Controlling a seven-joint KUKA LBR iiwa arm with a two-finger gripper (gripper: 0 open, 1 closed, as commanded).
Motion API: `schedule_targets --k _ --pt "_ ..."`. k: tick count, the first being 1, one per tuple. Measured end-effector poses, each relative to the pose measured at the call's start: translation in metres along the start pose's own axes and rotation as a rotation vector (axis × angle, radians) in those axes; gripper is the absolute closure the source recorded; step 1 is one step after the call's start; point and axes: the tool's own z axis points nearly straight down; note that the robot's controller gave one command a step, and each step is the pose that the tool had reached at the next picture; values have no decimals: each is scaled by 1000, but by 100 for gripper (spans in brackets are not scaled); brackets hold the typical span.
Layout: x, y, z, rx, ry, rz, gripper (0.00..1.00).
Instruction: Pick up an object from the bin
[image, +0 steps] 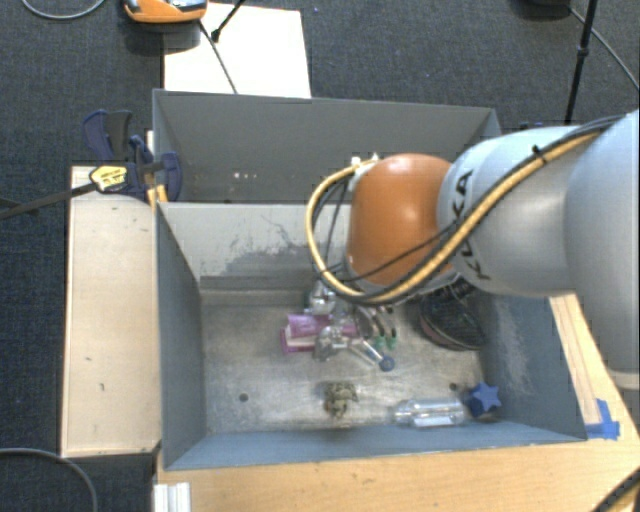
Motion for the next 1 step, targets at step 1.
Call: schedule_targets --k 1 --pt "-1 0 -28 0 2 4 100"
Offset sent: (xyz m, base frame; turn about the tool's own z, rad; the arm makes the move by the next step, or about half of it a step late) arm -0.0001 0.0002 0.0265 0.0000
